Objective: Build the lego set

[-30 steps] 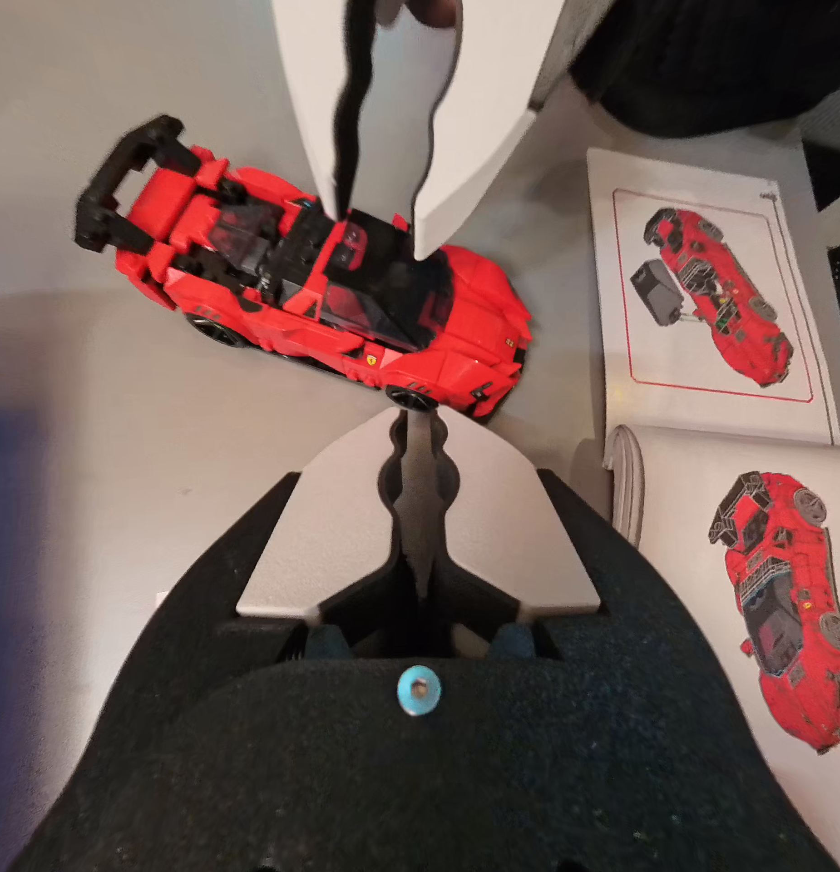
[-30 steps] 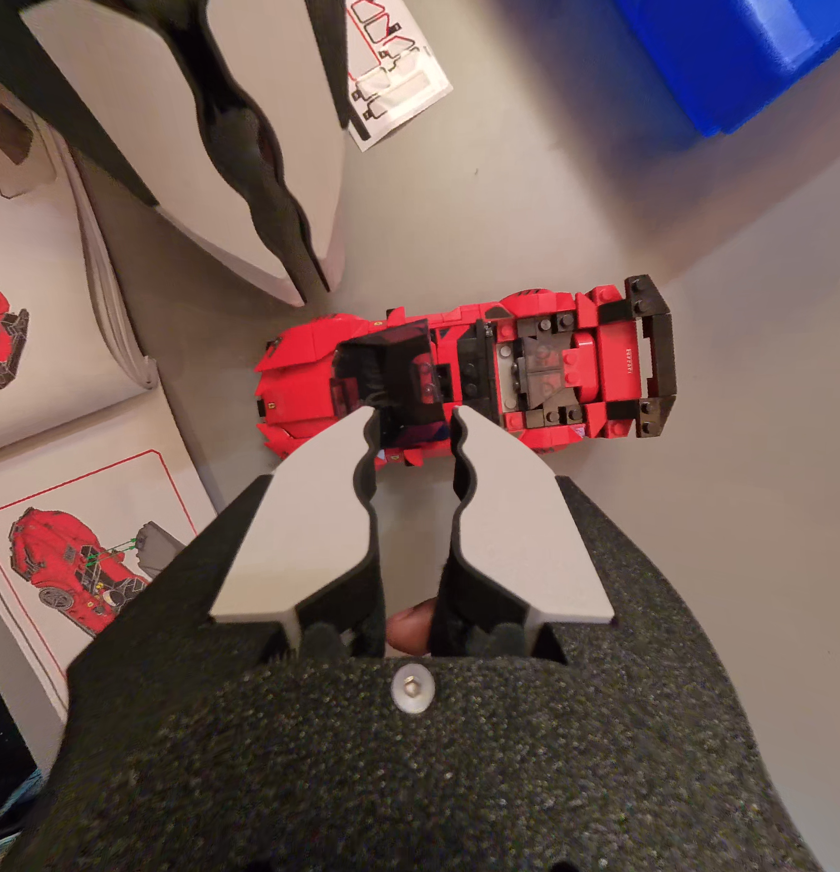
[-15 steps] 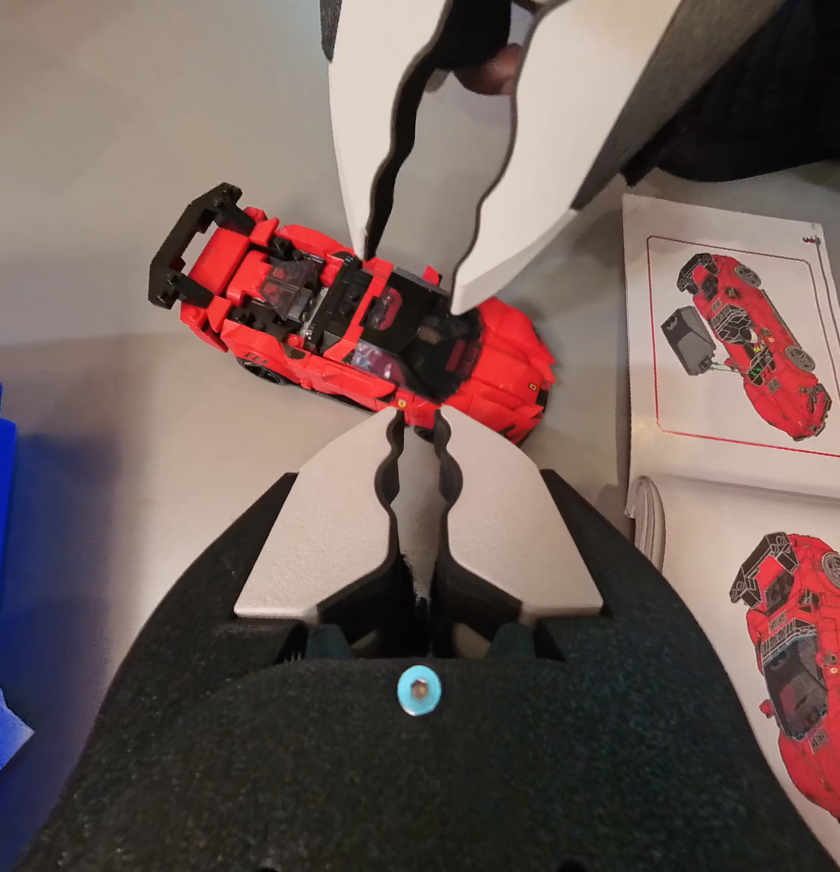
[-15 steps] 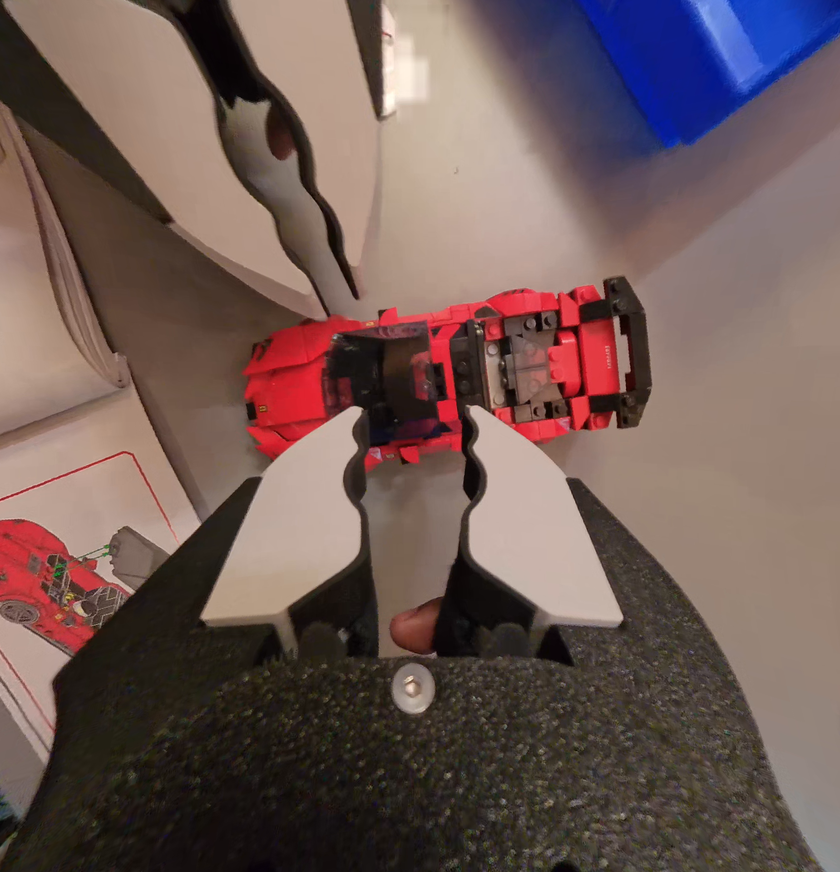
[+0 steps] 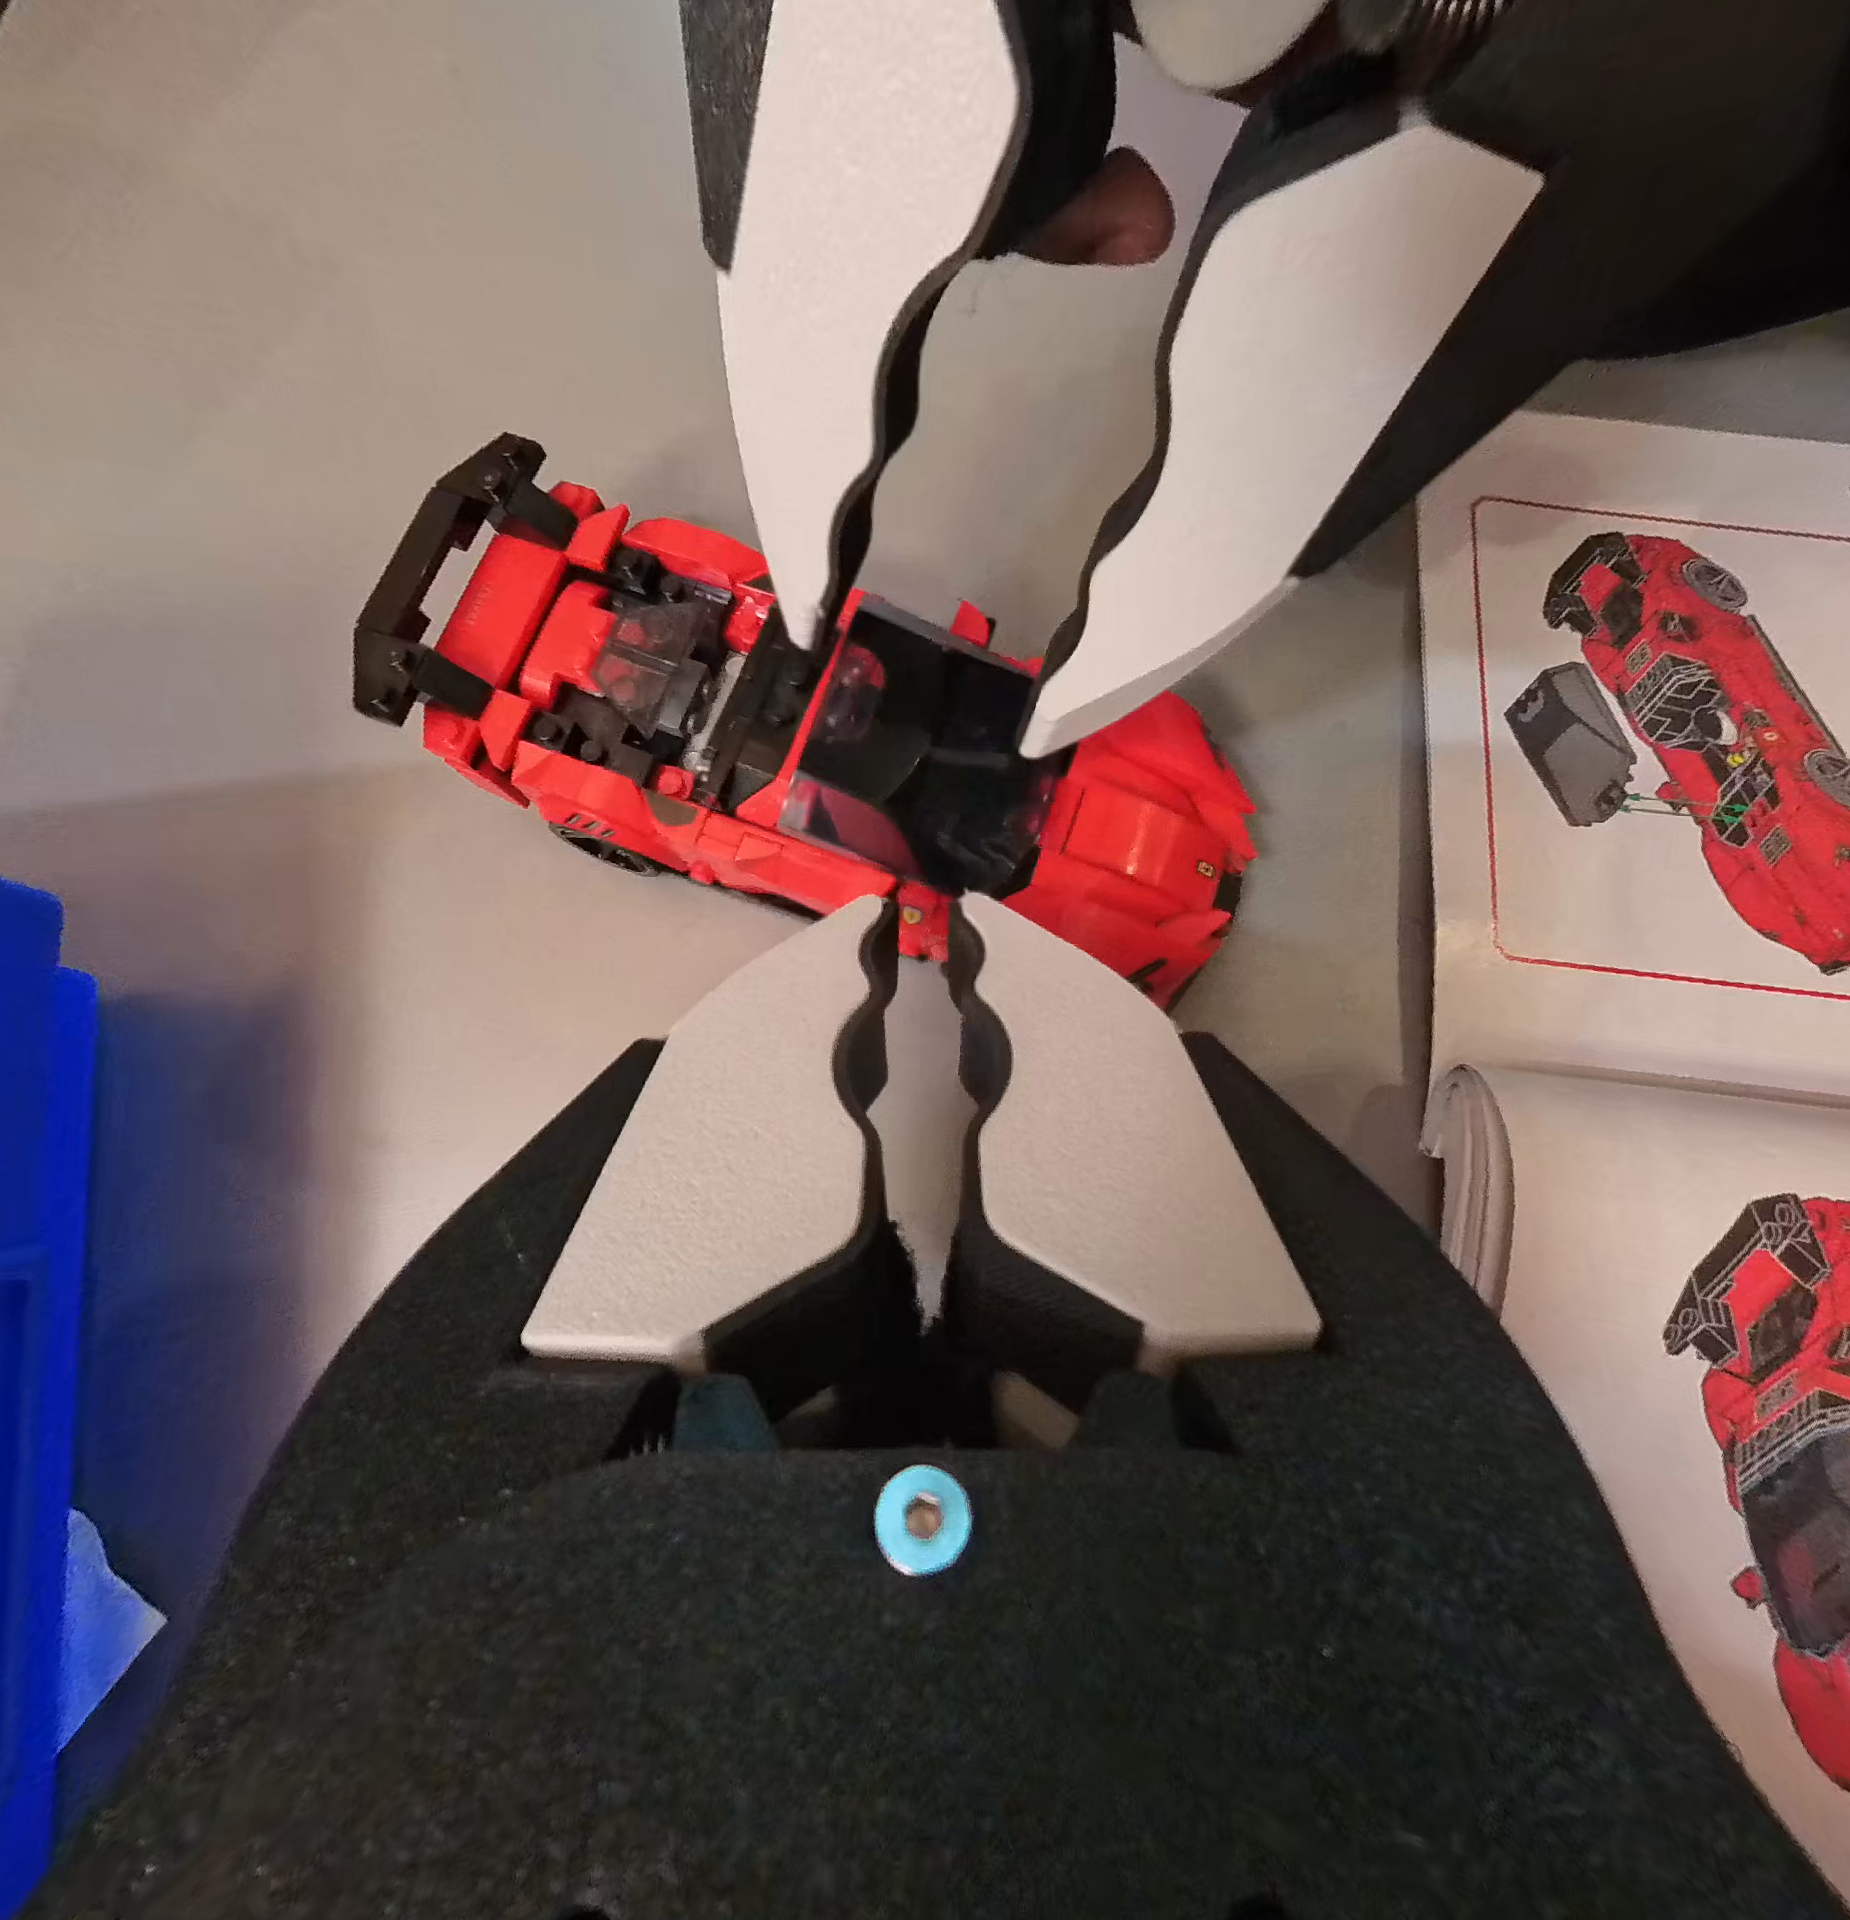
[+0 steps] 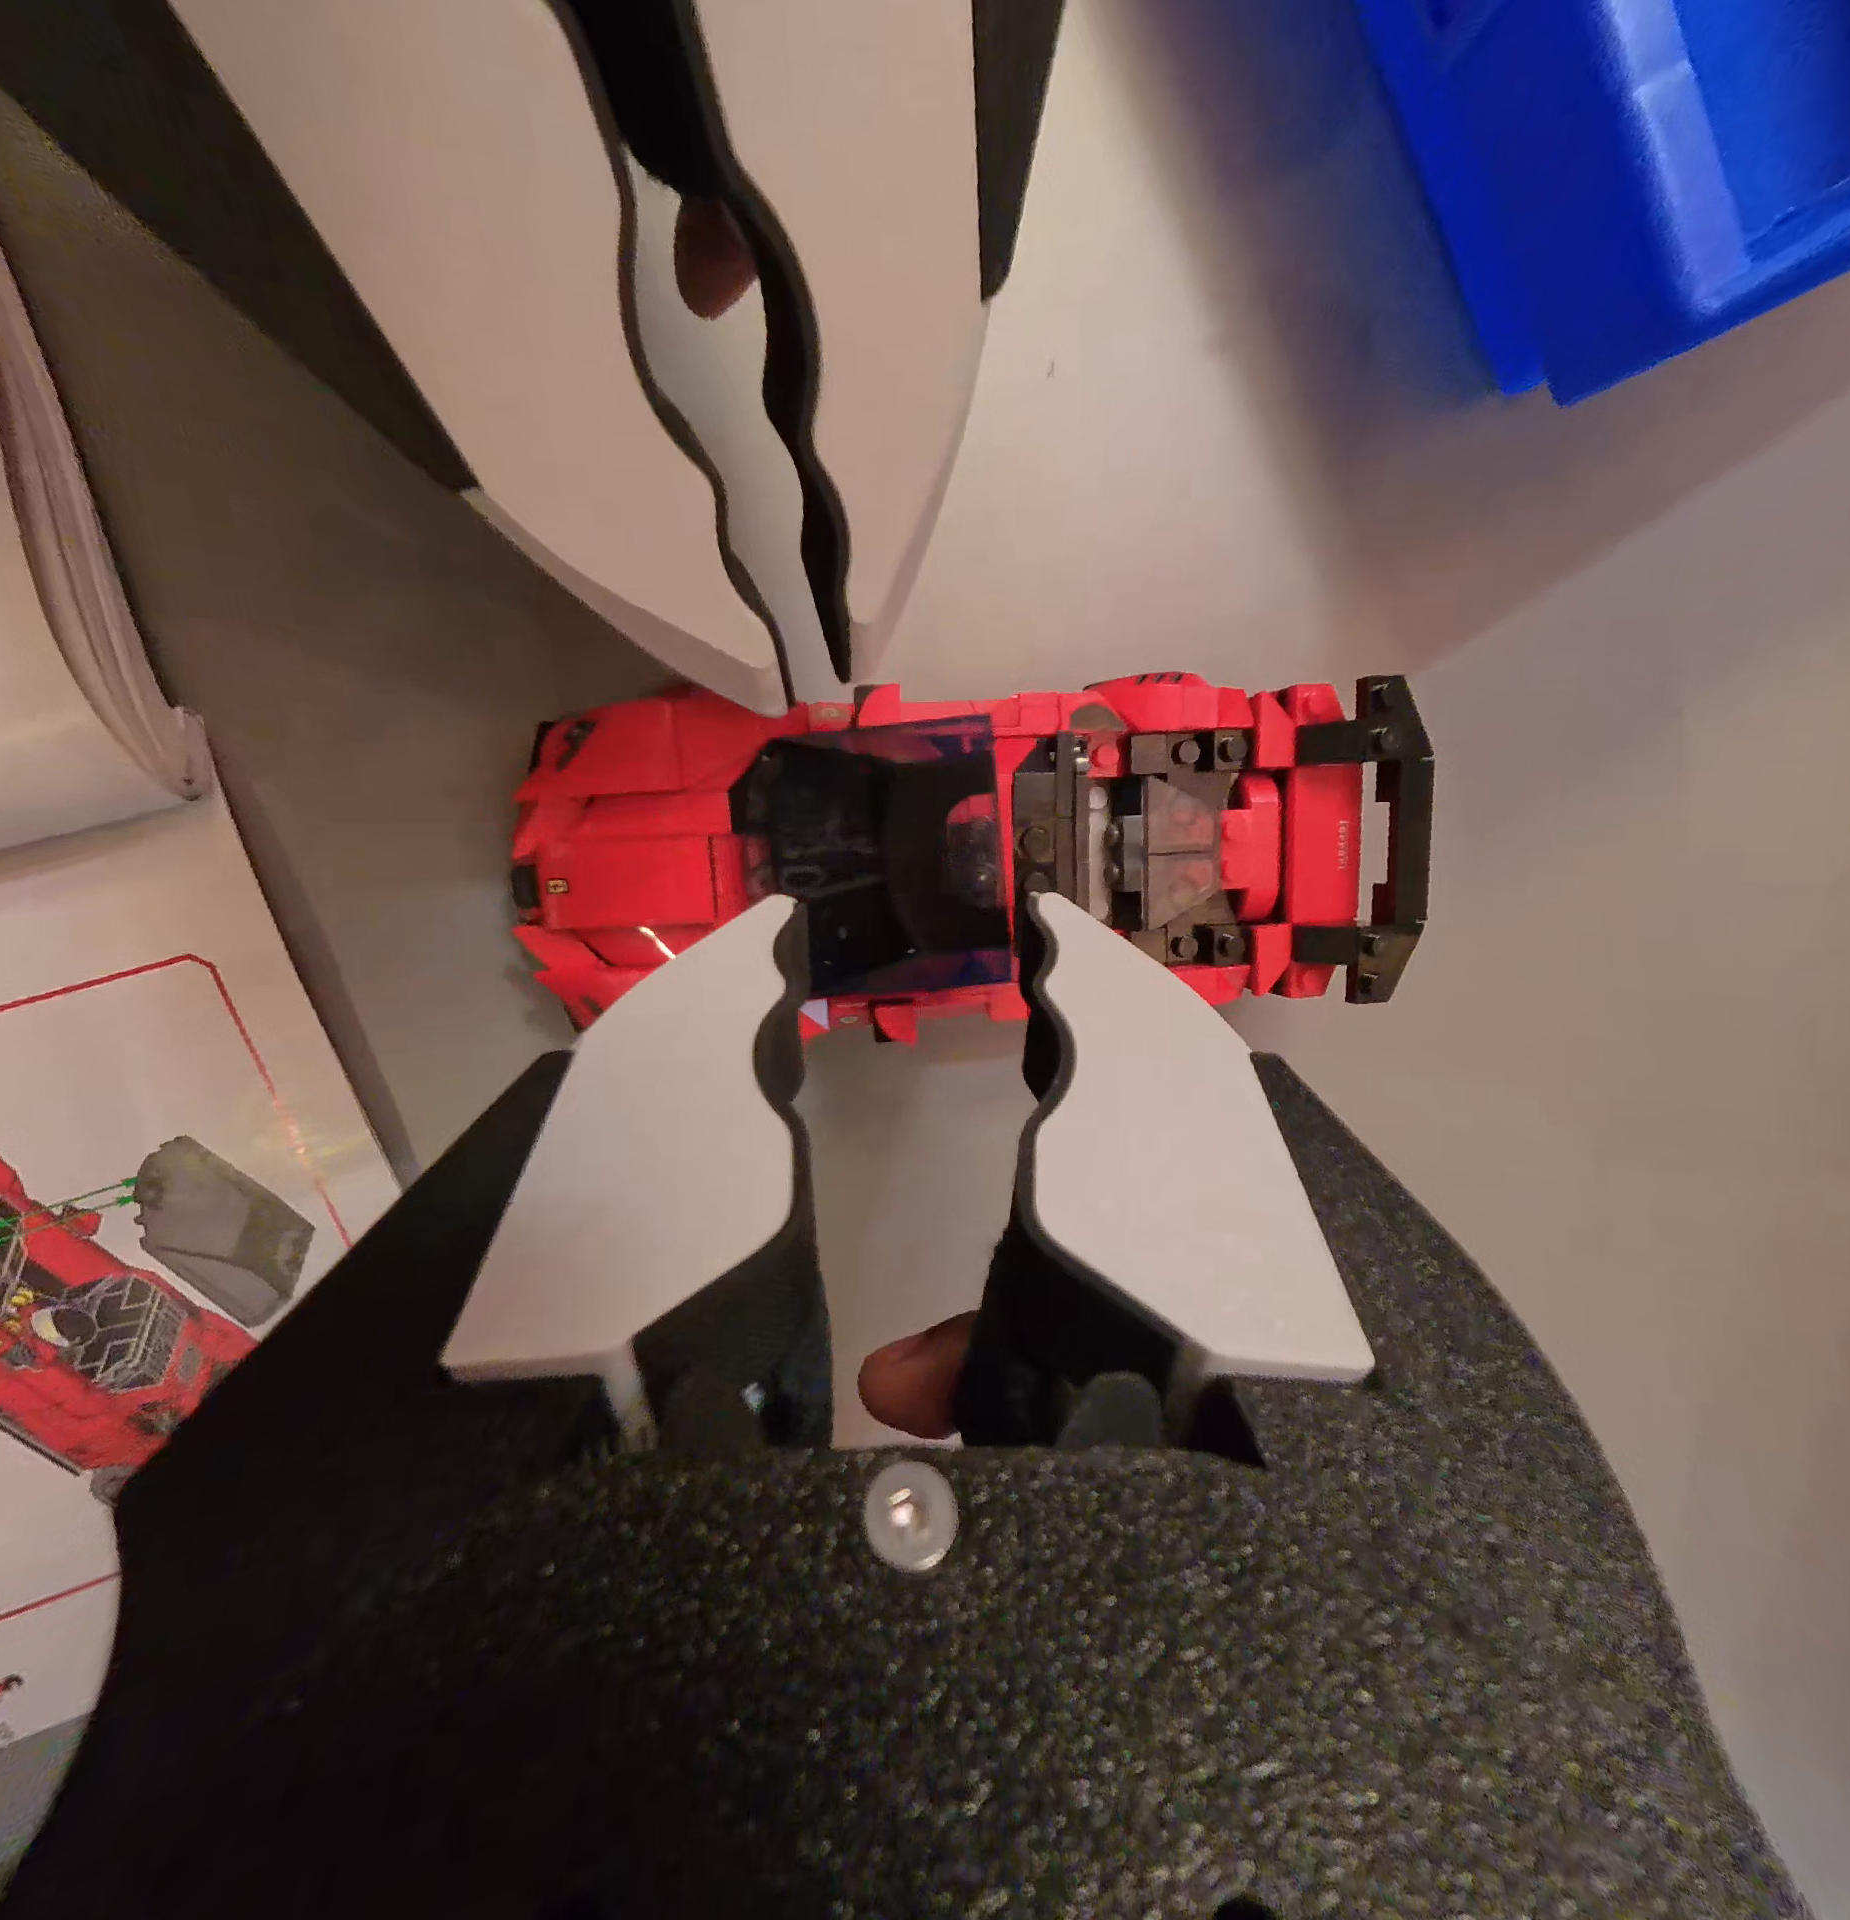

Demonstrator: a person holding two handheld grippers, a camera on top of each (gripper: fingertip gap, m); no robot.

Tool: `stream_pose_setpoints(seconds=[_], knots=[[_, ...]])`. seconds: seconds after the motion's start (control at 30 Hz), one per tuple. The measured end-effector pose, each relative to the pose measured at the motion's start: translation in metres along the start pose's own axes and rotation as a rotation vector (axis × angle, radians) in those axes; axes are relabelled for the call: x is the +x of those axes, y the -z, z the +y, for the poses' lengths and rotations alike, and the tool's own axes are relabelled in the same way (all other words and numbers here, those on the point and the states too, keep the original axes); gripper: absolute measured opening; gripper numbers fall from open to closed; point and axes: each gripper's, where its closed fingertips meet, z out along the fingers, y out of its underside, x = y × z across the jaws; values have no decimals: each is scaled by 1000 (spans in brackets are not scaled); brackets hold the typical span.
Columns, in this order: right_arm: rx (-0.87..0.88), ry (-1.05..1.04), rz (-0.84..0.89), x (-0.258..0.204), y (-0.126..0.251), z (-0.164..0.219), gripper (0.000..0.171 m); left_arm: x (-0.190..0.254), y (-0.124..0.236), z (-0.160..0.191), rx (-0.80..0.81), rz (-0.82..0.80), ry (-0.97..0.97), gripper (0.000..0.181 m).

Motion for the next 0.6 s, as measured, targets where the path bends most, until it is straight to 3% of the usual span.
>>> stream_pose_setpoints(seconds=[0.6], knots=[[-51, -41, -10, 3, 2, 5, 38, -3, 0, -1, 9, -13, -9, 7]])
